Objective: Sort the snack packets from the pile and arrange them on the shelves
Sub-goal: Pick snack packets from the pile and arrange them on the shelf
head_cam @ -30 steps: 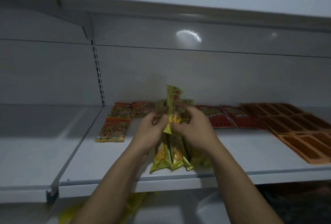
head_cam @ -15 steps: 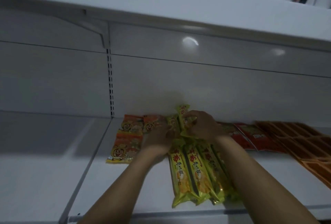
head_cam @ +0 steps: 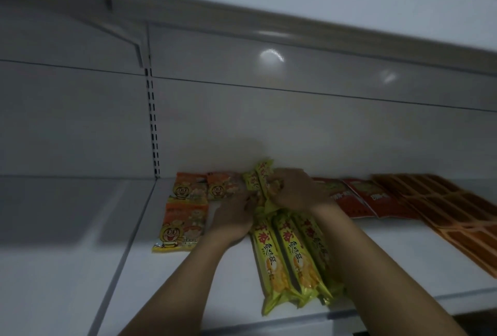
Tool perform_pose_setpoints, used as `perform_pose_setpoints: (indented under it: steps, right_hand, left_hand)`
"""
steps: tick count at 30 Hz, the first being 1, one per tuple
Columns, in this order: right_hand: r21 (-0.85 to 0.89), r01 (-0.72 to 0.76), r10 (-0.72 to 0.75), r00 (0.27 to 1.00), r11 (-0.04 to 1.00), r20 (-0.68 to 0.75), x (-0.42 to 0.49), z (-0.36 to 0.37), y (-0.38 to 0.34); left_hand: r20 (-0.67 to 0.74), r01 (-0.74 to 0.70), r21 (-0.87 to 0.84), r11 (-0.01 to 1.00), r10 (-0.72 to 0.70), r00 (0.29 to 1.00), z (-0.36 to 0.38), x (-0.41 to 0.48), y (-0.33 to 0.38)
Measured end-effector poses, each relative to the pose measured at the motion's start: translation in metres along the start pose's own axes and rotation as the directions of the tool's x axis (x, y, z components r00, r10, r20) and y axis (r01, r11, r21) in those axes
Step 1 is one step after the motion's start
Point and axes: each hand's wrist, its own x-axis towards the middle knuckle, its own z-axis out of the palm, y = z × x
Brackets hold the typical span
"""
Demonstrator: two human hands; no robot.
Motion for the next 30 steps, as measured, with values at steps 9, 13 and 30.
perform_pose_setpoints:
  steps: [9,13,30]
  right_hand:
    - [0.089,-0.081,0.092,0.989,0.993,-0.120,-0.066,-0.031,0.013]
    - [0.143,-0.090,0.114,0.979,0.986,-0.170,-0.123,-0.013,0.027]
    - [0.197,-0.121,0.157,0.970,0.973,-0.183,-0.171,0.037,0.068]
  left_hand:
    - [-0.150,-0.092,-0.018,0.996,0.088,0.985,-0.019,-0.052,0.027]
    - [-0.197,-0.120,0.089,0.989,0.135,0.971,-0.019,-0.090,0.039]
    - [-0.181,0.009,0.060,0.998,0.002,0.984,0.029,-0.145,0.062]
